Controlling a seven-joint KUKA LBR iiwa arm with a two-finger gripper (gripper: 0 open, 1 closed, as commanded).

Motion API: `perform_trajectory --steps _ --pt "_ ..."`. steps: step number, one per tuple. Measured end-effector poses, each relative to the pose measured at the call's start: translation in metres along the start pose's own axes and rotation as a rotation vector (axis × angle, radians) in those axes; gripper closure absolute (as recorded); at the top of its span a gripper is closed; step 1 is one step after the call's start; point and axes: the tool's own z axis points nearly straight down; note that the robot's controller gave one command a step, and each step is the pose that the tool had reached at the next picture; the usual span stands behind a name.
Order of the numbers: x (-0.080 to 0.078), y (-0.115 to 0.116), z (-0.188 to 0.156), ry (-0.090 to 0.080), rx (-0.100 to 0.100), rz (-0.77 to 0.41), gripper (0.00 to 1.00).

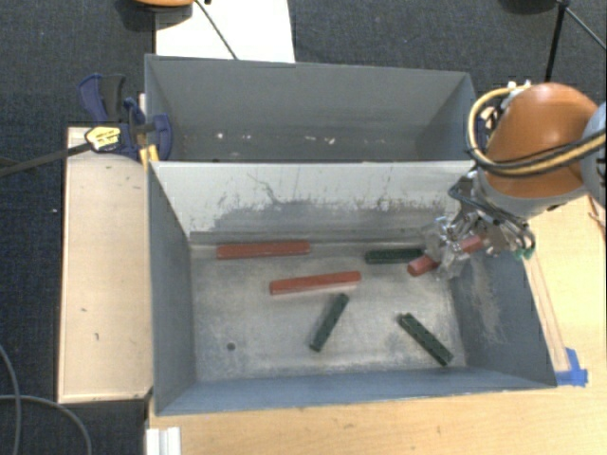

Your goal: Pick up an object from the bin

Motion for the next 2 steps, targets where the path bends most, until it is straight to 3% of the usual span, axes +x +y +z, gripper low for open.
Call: perform_trajectory --steps 1,2 --pt "0.0 0.018 0.026 -0.008 0.002 0.069 1.0" --pt "-0.001 0.021 -0.112 -0.003 0.0 0.037 1.0"
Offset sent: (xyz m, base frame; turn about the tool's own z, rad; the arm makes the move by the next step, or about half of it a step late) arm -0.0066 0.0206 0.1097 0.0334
